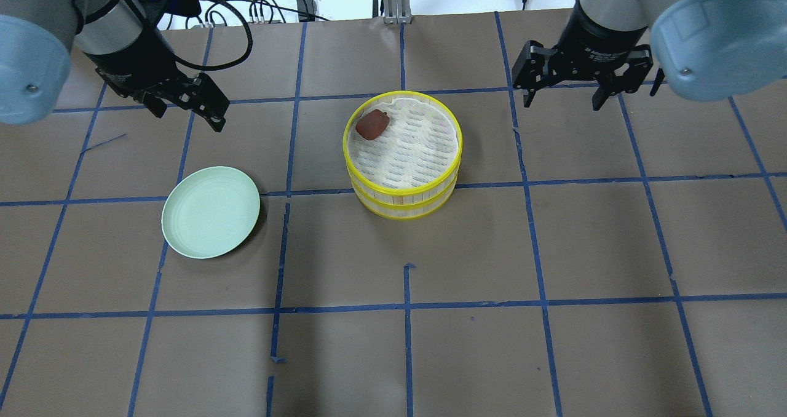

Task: Place buns in different layers of steamer

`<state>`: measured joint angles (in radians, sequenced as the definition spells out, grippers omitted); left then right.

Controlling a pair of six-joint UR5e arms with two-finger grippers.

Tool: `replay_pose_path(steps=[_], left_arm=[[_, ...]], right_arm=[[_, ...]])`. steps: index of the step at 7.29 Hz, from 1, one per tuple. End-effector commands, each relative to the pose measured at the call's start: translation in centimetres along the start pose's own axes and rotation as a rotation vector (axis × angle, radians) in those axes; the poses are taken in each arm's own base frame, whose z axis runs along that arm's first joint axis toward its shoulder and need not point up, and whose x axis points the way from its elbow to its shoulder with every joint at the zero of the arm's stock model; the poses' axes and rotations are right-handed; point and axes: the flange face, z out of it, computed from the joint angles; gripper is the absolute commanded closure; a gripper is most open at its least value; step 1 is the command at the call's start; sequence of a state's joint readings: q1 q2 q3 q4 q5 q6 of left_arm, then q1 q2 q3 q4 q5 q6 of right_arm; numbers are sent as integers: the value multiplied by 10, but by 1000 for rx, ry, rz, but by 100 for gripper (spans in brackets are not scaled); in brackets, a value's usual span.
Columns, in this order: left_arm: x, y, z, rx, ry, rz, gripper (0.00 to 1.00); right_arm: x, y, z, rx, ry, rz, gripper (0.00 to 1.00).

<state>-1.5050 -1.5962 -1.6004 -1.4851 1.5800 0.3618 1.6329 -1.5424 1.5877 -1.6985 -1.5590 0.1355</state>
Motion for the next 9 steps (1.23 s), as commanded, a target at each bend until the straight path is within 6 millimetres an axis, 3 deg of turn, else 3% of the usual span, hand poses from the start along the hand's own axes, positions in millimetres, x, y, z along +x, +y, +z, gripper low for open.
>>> replay_pose_path(steps=[1,4,9], left_arm=[[37,0,0,-15,6,-70,0],[45,-2,3,-18,12,-67,0],[44,-5,5,-12,12,-55,0]], right_arm=[[-16,9,-16,35,-15,-101,0],[0,8,-27,-12,11,-81,0],[-2,10,-24,-18,15,-86,0]])
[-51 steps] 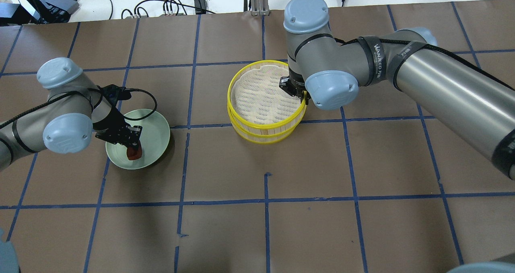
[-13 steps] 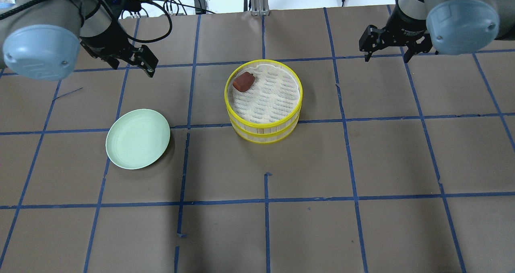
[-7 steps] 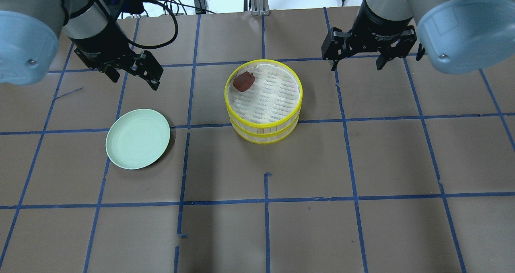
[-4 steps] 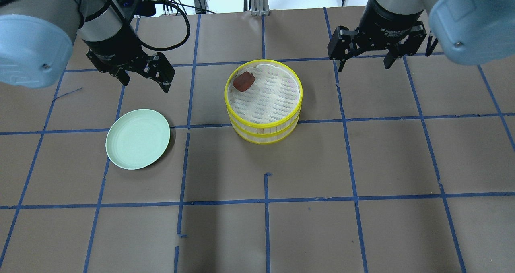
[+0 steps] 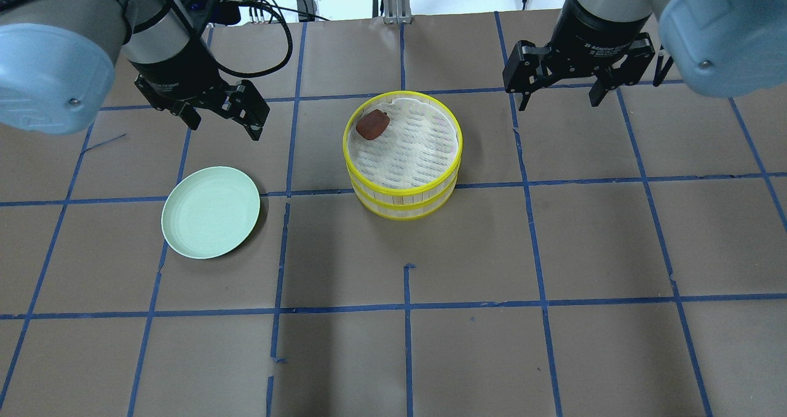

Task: Place buns in different layers of steamer

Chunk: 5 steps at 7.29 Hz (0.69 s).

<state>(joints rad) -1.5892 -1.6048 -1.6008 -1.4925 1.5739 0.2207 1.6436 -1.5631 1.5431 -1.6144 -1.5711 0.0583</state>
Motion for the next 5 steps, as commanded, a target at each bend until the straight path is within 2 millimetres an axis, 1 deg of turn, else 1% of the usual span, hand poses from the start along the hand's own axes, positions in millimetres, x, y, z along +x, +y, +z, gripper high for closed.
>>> replay_pose_path(steps=[1,5], left_arm=[[0,-1,1,-1,0,2,0],[0,0,5,-10,2,0,0]], right_arm=[[1,-1,-1,2,1,2,0],[1,0,-1,1,3,2,0]])
